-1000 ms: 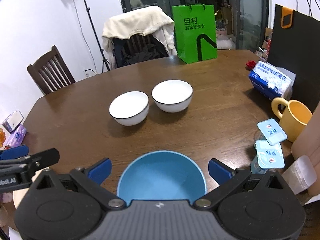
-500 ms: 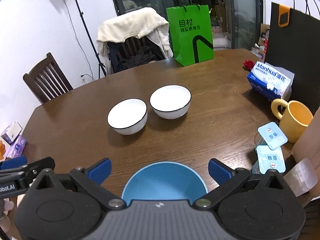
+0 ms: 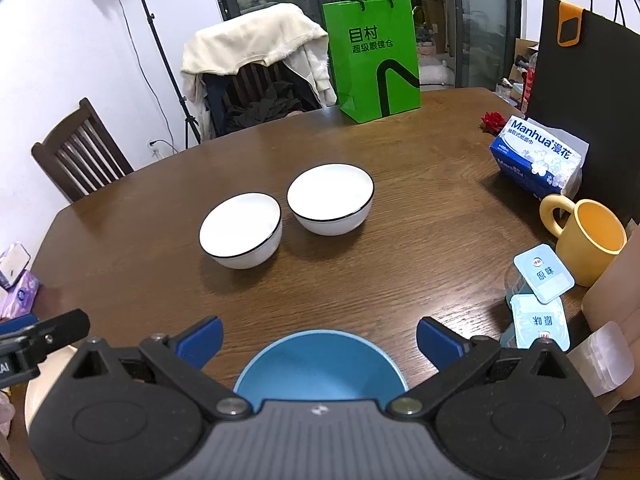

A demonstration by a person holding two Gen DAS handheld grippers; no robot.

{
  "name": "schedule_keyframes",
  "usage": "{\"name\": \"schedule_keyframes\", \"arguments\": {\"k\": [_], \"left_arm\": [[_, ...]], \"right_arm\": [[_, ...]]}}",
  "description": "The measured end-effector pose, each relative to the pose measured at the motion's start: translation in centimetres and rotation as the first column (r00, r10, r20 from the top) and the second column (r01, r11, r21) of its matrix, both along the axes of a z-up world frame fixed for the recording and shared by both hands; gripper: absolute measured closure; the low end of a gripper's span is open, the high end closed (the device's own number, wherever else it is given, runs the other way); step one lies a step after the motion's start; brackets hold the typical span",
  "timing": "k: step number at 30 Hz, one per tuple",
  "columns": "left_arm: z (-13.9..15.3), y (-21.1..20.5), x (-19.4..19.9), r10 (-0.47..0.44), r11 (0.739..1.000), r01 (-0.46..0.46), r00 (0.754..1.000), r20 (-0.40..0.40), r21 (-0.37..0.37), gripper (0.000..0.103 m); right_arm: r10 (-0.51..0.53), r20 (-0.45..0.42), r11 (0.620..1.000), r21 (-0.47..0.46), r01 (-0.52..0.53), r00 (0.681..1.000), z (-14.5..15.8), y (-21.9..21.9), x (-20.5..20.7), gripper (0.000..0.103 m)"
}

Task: Organize plates and bowls
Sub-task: 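Move both open tools toward the two white bowls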

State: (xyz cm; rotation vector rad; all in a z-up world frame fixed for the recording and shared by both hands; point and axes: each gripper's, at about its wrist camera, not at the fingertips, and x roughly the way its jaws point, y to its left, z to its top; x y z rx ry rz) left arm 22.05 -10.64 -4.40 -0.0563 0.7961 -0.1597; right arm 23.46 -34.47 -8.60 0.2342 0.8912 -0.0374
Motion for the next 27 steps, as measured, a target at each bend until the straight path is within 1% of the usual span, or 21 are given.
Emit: {"name": "schedule_keyframes", "arguments": {"k": [4, 9, 13, 15, 19, 27], "left_arm": [[0.1, 0.0, 0.6, 0.012, 1.000, -0.012, 1.000, -0.004, -0.007, 0.000], [0.1, 0.0, 1.6, 0.026, 1.000, -0.026, 1.000, -0.005, -0.009, 0.000], [0.2, -0.1, 2.3, 0.033, 0.999, -0.033, 0.999, -0.008, -0.013, 0.000], [0.1, -0.3, 2.7, 0.034, 0.999, -0.034, 0.999, -0.007, -0.010, 0.000], [0.2, -0.7, 3.6, 0.033, 0.999, -0.033, 0.999, -0.011, -0.011, 0.000], [0.2, -1.0, 6.0, 0.028, 0.999, -0.029, 0.999, -0.028, -0.022, 0.000]], "right_arm": [[0.012, -0.026, 1.000, 0.008, -0.012, 1.000, 0.0, -0.1, 1.1, 0.000], [0.045, -0.033, 0.999, 0.031, -0.044, 0.998, 0.1, -0.2, 2.0, 0.000], [0.063, -0.045, 0.998, 0.031, -0.061, 0.997, 0.2, -0.3, 2.9, 0.000], [0.064, -0.042, 0.998, 0.032, -0.063, 0.997, 0.3, -0.4, 3.3, 0.000], [0.053, -0.047, 0.996, 0.069, -0.049, 0.998, 0.3, -0.9, 4.2, 0.000], [0.041, -0.075, 0.998, 0.040, -0.038, 0.996, 0.6, -1.0, 6.7, 0.000]]}}
